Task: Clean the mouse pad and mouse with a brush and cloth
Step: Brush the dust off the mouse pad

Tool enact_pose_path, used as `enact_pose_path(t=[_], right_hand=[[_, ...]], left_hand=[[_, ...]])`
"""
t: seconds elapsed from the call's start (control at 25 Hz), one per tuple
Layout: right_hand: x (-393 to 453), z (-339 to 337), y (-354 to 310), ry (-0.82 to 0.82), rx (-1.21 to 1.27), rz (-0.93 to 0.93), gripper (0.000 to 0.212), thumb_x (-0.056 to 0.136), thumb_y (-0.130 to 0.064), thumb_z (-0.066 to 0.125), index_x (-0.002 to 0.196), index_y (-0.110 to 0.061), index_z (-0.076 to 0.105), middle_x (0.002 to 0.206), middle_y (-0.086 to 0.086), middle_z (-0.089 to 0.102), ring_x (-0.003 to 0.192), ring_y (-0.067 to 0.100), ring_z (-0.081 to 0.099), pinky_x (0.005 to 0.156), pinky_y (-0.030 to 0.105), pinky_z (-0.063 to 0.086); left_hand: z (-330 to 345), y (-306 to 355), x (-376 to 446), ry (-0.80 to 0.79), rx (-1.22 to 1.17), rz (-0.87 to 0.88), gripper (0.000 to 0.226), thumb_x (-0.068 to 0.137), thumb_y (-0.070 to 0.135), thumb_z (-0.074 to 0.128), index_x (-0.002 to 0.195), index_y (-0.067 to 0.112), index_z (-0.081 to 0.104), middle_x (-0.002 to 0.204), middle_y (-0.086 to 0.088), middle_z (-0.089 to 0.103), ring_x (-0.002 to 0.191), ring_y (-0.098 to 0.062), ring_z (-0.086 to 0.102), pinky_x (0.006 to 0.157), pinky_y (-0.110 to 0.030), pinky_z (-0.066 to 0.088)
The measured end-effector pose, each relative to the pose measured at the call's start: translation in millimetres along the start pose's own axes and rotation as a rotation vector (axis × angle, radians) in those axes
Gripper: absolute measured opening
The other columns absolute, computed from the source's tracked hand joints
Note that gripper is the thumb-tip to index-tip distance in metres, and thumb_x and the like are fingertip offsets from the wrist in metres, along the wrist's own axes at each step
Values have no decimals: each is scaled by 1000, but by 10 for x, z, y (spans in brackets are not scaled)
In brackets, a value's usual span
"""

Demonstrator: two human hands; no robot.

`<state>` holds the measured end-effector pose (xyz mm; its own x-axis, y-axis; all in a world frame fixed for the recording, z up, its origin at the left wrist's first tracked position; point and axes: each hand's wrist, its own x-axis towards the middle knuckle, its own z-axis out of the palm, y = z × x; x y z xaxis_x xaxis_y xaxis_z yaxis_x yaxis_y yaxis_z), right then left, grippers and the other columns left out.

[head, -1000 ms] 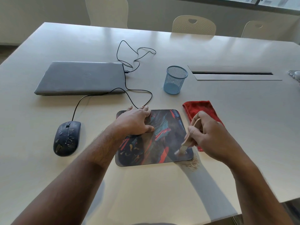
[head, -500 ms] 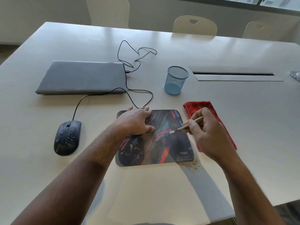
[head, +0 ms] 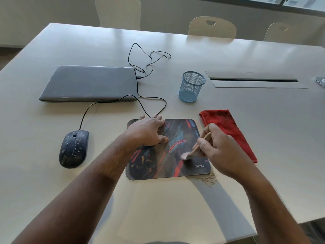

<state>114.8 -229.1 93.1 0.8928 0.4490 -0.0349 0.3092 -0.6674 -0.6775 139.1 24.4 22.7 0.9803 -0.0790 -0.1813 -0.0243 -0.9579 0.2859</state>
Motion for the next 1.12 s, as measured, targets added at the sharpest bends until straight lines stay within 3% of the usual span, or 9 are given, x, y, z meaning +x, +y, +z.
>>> enact_pose_path(t=[0.08, 0.24, 0.44, 0.6, 0.76, 0.96, 1.12], right_hand=[[-11, -44, -35, -79, -24, -17, 20, 103, -23, 59, 88, -34, 54, 81, -8, 78, 75, 11, 77, 77, 48, 64], [1, 19, -82, 105, 84, -42, 15, 105, -18, 59, 93, -26, 54, 87, 2, 78, 82, 22, 76, 80, 52, 62], [-49, 29, -94, -66, 41, -52, 21, 101, -18, 59, 87, -33, 55, 82, -2, 78, 77, 16, 77, 75, 49, 64], [-1, 89, -134, 106, 155, -51, 15, 104, -17, 59, 92, -25, 55, 89, 7, 77, 83, 30, 75, 80, 57, 60], [-32, 149, -130, -65, 55, -46, 9, 96, -24, 56, 88, -29, 53, 81, 6, 76, 79, 23, 75, 77, 53, 62], [19, 204, -162, 72, 198, -87, 14, 104, -16, 58, 94, -25, 54, 92, 8, 77, 87, 27, 76, 81, 55, 61], [10, 248, -178, -72, 108, -96, 8, 97, -29, 55, 91, -32, 50, 88, 9, 76, 85, 30, 74, 79, 58, 60]], left_hand=[[1, -4, 4, -3, -5, 1, 85, 89, 59, 60, 158, 22, 26, 166, 4, 14, 152, -11, 14, 123, -42, 2], [5, -9, 0, 3, -5, -2, 85, 89, 60, 59, 158, 22, 27, 166, 5, 14, 152, -12, 14, 123, -42, 3], [4, -2, 3, 7, -7, 2, 85, 88, 60, 59, 157, 22, 28, 166, 5, 15, 151, -12, 16, 123, -42, 4], [1, -1, -9, 11, -10, -5, 84, 89, 60, 59, 157, 23, 28, 166, 6, 15, 151, -13, 17, 122, -42, 4], [3, 5, -5, 3, -10, 2, 85, 89, 59, 59, 157, 21, 27, 166, 4, 15, 151, -11, 14, 123, -43, 4], [-3, 0, -2, 4, 5, 3, 85, 89, 59, 60, 158, 21, 27, 166, 4, 15, 152, -12, 14, 122, -42, 4], [-3, 10, 1, 7, 5, 0, 86, 88, 60, 60, 158, 22, 27, 166, 4, 15, 152, -13, 14, 122, -42, 4]])
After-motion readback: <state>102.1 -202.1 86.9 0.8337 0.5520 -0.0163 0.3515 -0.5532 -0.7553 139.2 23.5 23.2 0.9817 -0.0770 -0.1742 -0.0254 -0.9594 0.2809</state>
